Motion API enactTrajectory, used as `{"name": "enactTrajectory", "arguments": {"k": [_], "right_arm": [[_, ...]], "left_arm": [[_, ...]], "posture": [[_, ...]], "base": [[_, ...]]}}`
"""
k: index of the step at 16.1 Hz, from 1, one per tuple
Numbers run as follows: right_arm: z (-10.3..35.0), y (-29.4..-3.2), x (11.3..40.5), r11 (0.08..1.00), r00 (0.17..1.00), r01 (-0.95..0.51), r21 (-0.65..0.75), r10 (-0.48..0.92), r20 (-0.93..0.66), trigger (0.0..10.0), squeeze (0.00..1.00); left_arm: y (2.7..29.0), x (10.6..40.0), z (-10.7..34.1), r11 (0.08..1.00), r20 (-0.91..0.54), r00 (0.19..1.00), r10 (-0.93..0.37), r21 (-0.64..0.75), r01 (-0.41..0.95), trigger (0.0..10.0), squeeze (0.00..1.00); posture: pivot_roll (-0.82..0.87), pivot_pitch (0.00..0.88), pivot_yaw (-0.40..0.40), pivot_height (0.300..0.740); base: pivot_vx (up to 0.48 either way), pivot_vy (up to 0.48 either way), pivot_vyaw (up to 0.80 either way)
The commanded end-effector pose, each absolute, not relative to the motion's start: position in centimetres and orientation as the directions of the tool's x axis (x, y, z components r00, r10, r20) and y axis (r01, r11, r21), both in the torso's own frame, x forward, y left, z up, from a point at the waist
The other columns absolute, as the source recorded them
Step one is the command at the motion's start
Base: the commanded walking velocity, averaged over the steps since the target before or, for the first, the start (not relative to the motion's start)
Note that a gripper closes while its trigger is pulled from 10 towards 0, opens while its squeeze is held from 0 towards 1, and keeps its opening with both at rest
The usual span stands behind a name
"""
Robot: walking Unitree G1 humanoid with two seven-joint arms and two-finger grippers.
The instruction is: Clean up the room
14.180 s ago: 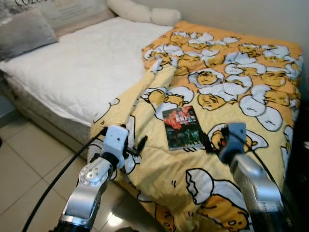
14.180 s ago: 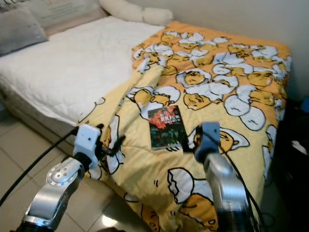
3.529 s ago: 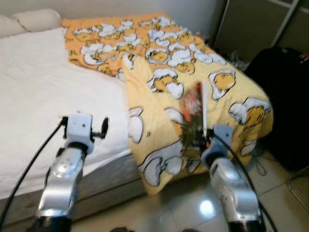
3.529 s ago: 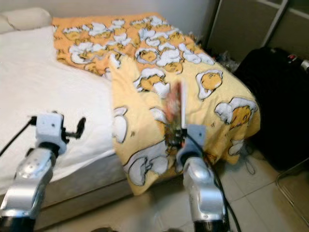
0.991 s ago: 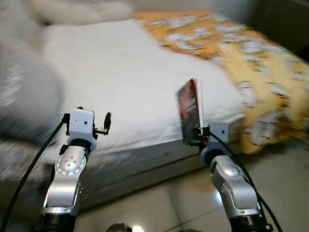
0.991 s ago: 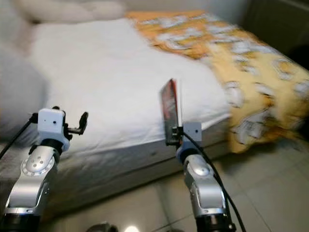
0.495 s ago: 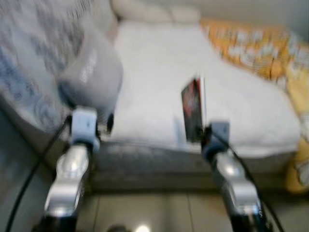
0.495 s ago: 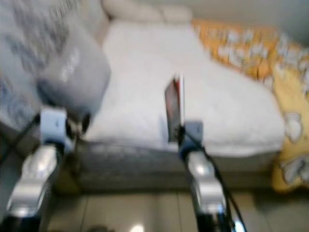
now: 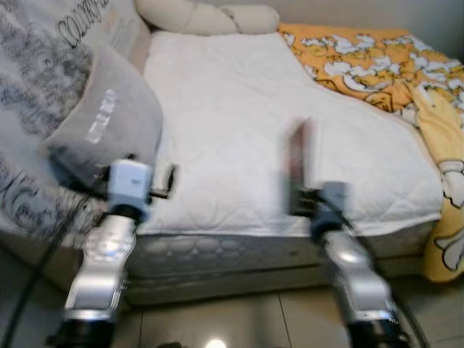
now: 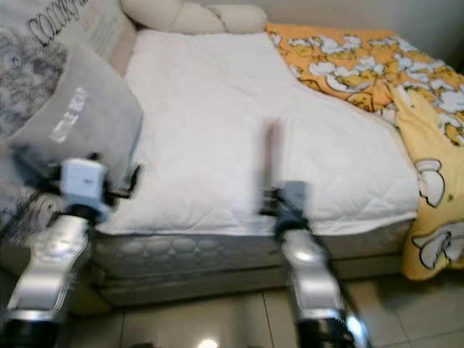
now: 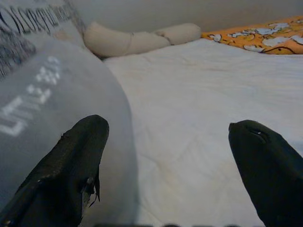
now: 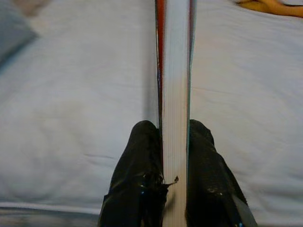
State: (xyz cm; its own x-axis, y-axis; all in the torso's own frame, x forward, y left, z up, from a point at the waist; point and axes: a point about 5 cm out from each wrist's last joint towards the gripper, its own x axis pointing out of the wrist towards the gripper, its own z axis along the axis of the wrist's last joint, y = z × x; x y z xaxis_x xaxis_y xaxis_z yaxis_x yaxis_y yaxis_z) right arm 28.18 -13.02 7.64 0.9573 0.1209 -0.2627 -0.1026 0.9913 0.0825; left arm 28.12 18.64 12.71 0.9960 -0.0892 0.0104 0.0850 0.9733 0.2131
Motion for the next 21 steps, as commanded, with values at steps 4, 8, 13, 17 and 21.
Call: {"name": "enactTrajectory", "arguments": {"k": [4, 8, 13, 17, 21], "right_arm": [[8.69, -14.45, 28.75, 0.996, 0.974, -0.066, 0.057, 0.077, -0.215, 10.0, 0.00], [8.65, -14.29, 28.83, 0.996, 0.974, -0.072, 0.050, 0.081, -0.213, 10.0, 0.00], [8.64, -14.07, 28.83, 0.996, 0.974, -0.076, 0.048, 0.084, -0.211, 10.0, 0.00], [8.63, -13.90, 28.85, 0.995, 0.972, -0.097, 0.022, 0.100, -0.211, 10.0, 0.00], [8.50, -14.11, 28.84, 0.997, 0.974, -0.070, 0.042, 0.078, -0.215, 10.0, 0.00]], "left_arm": [[17.51, 28.42, 13.30, 0.973, 0.040, 0.991, -0.131, 0.194, 0.121, 10.0, 0.36], [17.58, 28.52, 13.26, 0.974, 0.034, 0.990, -0.133, 0.191, 0.124, 10.0, 0.36], [17.68, 28.57, 13.23, 0.972, 0.029, 0.990, -0.140, 0.195, 0.132, 10.0, 0.36], [17.66, 28.51, 13.19, 0.971, 0.025, 0.990, -0.142, 0.196, 0.134, 10.0, 0.36], [17.69, 28.47, 13.22, 0.970, 0.025, 0.990, -0.142, 0.203, 0.134, 10.0, 0.36]], "posture": [[-0.04, 0.000, -0.049, 0.740], [-0.04, 0.000, -0.042, 0.740], [-0.04, 0.000, -0.037, 0.740], [-0.04, 0.000, -0.039, 0.740], [-0.04, 0.000, -0.040, 0.740]], "base": [[0.285, 0.000, 0.00], [0.292, 0.000, 0.00], [0.302, 0.000, 0.09], [0.304, 0.000, 0.40], [0.303, 0.000, 0.20]]}}
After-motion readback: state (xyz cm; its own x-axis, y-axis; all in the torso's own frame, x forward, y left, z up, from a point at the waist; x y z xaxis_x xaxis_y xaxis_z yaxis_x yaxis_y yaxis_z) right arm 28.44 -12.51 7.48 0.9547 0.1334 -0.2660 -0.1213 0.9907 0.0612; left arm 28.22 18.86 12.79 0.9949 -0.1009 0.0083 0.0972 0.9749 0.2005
